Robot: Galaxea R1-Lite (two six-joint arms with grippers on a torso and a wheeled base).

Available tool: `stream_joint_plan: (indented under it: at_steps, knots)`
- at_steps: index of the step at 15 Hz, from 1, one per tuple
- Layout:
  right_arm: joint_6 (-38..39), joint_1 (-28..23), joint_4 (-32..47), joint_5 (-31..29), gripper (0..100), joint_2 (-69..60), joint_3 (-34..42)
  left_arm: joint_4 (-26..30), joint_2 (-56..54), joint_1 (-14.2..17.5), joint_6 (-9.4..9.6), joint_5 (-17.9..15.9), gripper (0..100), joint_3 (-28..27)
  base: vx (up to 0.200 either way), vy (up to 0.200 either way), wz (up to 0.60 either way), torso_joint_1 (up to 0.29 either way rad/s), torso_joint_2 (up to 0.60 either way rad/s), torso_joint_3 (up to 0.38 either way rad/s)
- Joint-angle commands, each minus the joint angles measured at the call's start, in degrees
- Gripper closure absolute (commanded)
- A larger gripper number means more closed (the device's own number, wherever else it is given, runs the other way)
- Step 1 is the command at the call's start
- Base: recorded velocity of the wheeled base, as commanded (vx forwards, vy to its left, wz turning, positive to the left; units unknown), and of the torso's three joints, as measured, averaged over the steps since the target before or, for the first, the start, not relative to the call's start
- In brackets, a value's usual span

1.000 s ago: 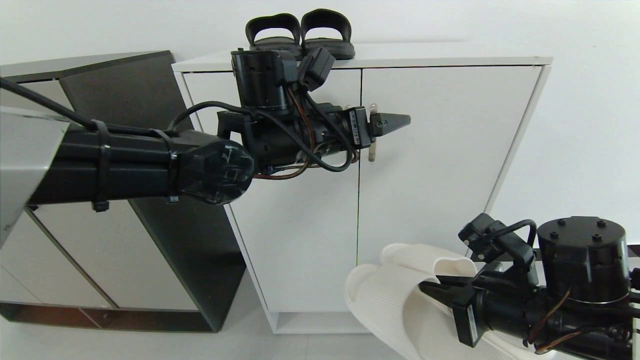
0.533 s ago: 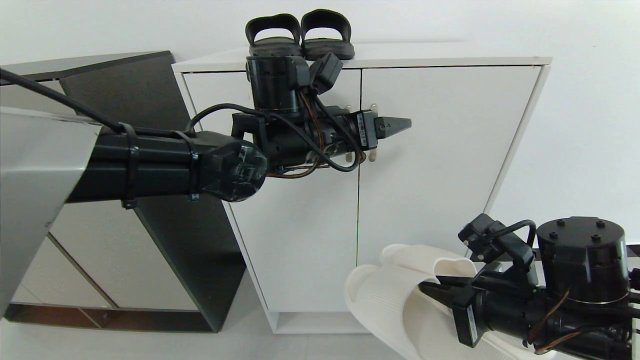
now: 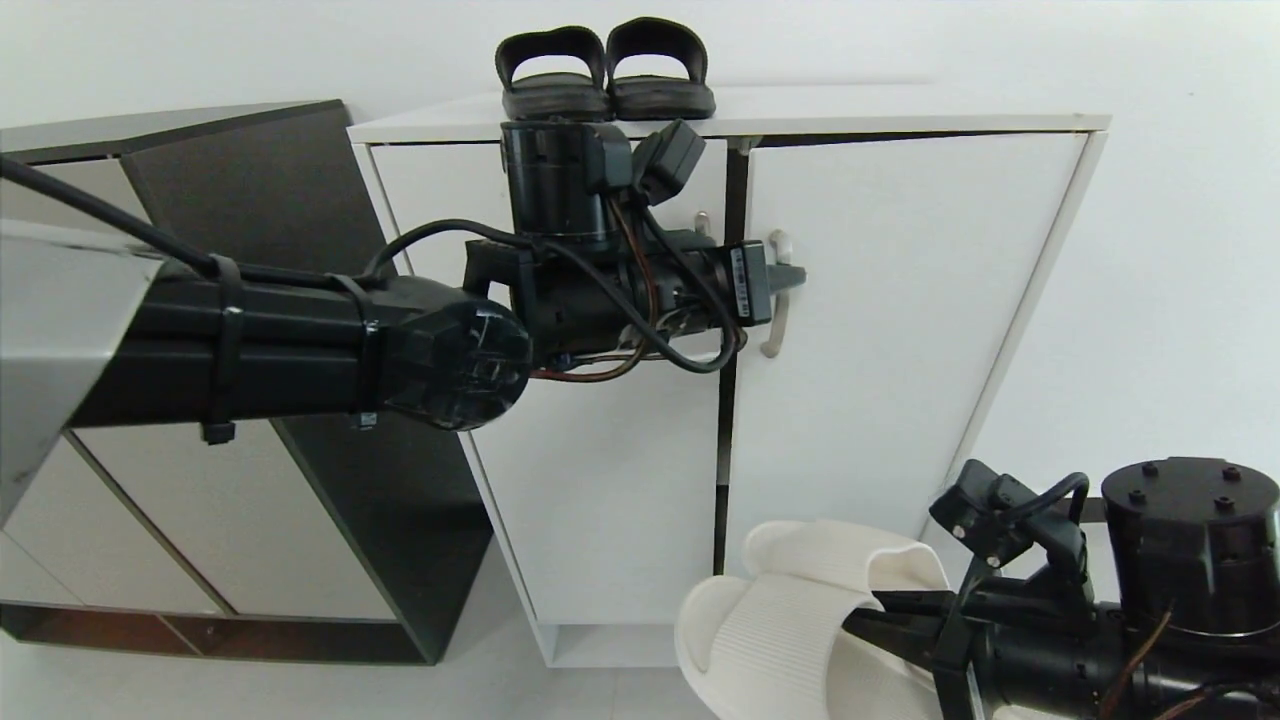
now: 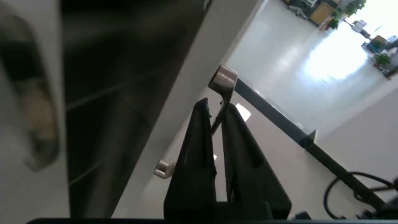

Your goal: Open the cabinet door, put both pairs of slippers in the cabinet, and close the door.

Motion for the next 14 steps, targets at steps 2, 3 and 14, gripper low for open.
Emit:
stream_joint_plan:
  at_steps: [2,3,14]
  knots:
    - [-0.1,0.0,0.1,3.4,100,-3.0,1.4,-0.2,-5.7,-2.5,0.25,0.1,100,5.5,0.0,0.0,0.0,0.0,0.0,0.0]
    - [-0.2,0.0,0.1,4.0,100,-3.4,1.6,-0.3,-7.0,-2.9,0.25,0.2,100,6.8,0.0,0.0,0.0,0.0,0.0,0.0]
    - [-0.3,0.5,0.4,4.2,100,-4.1,2.7,-7.1,-16.1,1.6,-0.11,2.9,100,19.6,0.0,0.0,0.0,0.0,0.0,0.0]
